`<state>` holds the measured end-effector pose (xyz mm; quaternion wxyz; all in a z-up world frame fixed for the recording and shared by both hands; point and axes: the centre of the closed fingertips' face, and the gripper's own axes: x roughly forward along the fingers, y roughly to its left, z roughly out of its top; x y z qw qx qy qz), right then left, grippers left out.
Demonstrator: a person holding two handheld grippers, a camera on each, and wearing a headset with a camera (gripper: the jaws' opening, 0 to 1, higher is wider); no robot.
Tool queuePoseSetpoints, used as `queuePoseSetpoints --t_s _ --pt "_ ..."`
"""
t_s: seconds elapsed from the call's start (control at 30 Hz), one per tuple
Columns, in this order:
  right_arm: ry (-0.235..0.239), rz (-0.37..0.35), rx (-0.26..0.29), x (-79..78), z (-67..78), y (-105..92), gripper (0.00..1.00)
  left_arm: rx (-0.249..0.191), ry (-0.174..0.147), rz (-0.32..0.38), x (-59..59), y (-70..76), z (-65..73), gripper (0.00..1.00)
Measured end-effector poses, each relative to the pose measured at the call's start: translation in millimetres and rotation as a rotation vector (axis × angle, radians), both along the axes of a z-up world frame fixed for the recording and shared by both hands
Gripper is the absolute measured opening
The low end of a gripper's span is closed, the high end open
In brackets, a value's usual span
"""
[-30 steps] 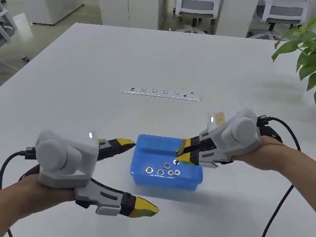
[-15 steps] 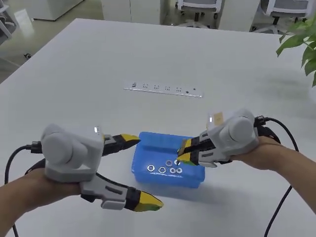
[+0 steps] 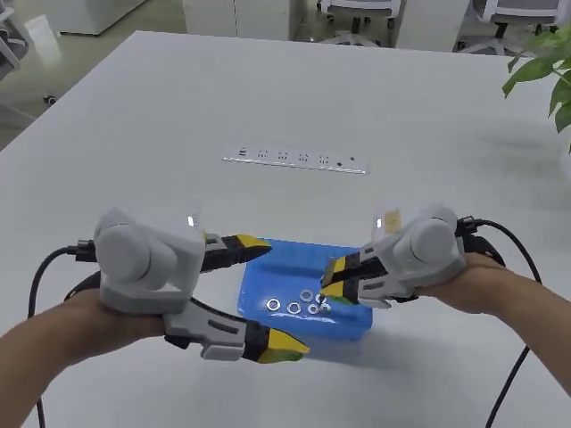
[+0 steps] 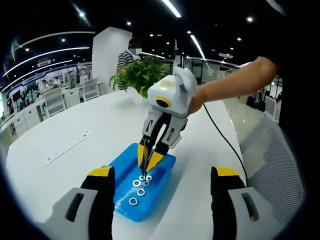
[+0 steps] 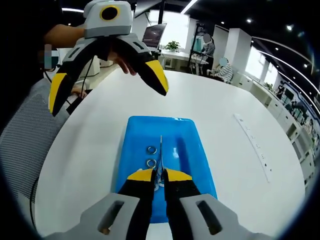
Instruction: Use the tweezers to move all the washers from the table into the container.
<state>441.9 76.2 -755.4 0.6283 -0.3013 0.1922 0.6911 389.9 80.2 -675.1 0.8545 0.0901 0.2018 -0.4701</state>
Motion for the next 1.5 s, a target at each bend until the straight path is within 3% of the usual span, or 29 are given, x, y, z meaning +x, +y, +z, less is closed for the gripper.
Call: queuePoseSetpoints --t_s 0.37,0.63,0.8,0.9,1.17,1.37,1.5 --pt "0.001 -0.001 0.005 0.1 0.1 0.3 0.09 0.02 0.0 -0.04 18.6 -10.0 -8.6 0.67" --pt "-0.011 0.007 0.006 -0.2 -1.1 0.1 0.09 0.06 -0.007 -0.079 33.0 -19.2 -15.1 0.52" --pt "-0.026 0.021 0.005 -0.6 -1.4 0.0 0.09 0.118 -0.014 -0.102 38.0 -22.5 -19.7 0.39" --pt "-0.037 0.032 0.001 -1.5 -1.0 0.6 0.09 0.12 -0.017 -0.117 38.7 -26.5 -18.0 0.28" --pt "-0.054 0.053 -0.005 -1.7 -1.5 1.7 0.1 0.152 -0.044 -0.136 46.4 -28.2 -18.8 0.18" --pt "-0.056 0.06 -0.006 -2.1 -1.6 3.7 0.1 0.146 -0.036 -0.148 45.6 -32.1 -18.2 0.09" --pt "-0.058 0.063 -0.006 -2.1 -1.9 3.9 0.1 0.161 -0.047 -0.154 48.3 -30.1 -20.1 0.07"
